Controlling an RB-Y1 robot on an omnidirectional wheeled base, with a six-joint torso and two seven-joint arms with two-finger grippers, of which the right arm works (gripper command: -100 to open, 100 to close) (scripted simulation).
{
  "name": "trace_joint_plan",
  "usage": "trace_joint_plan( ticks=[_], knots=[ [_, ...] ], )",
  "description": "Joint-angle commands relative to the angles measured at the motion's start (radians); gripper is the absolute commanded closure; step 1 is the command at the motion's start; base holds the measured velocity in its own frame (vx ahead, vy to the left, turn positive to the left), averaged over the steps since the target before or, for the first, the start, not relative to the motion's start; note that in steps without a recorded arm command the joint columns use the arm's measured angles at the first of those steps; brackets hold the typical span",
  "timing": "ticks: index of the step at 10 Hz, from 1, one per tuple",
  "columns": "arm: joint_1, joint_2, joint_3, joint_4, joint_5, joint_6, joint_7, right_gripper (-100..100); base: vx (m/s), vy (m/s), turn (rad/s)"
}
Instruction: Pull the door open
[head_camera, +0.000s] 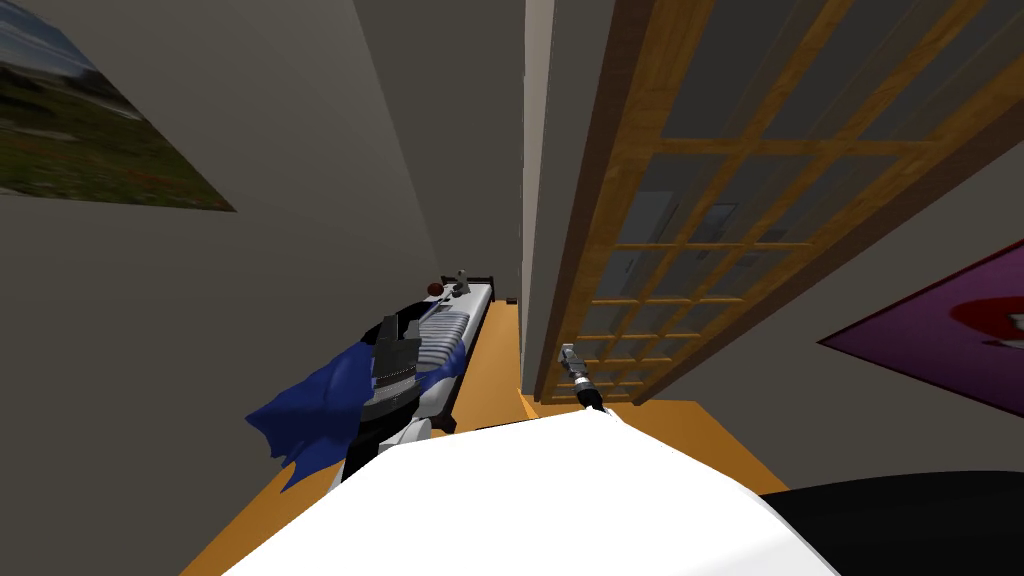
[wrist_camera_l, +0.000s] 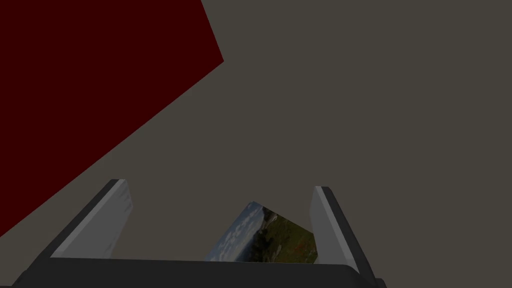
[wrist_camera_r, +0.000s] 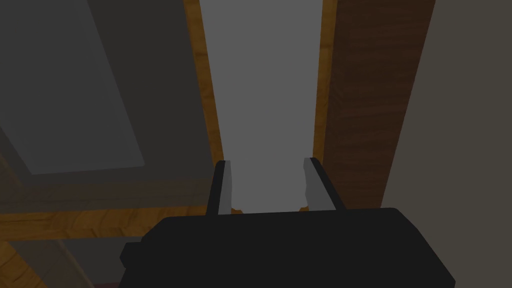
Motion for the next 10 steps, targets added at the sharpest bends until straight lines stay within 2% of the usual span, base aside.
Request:
trace_joint_plan(
  ticks=[1, 3, 5, 7, 8, 10],
  knots=[
    [-0.015, -0.012, -0.016, 0.037, -0.019, 0.003, -0.001, 100, -0.025, 0.007, -0.019],
    [-0.015, -0.012, -0.016, 0.037, -0.019, 0.003, -0.001, 100, -0.008, 0.001, -0.005],
    [-0.014, -0.011, -0.037, 0.035, -0.077, 0.06, -0.018, 100, -0.019, 0.003, -0.031],
    [-0.014, -0.011, -0.037, 0.035, -0.081, 0.068, -0.018, 100, -0.018, -0.001, -0.026],
    [-0.014, -0.011, -0.049, 0.034, -0.119, 0.093, -0.028, 100, -0.019, 0.01, -0.035],
    [-0.014, -0.011, -0.049, 0.034, -0.119, 0.108, -0.028, 100, -0.019, 0.01, -0.002]
  ],
)
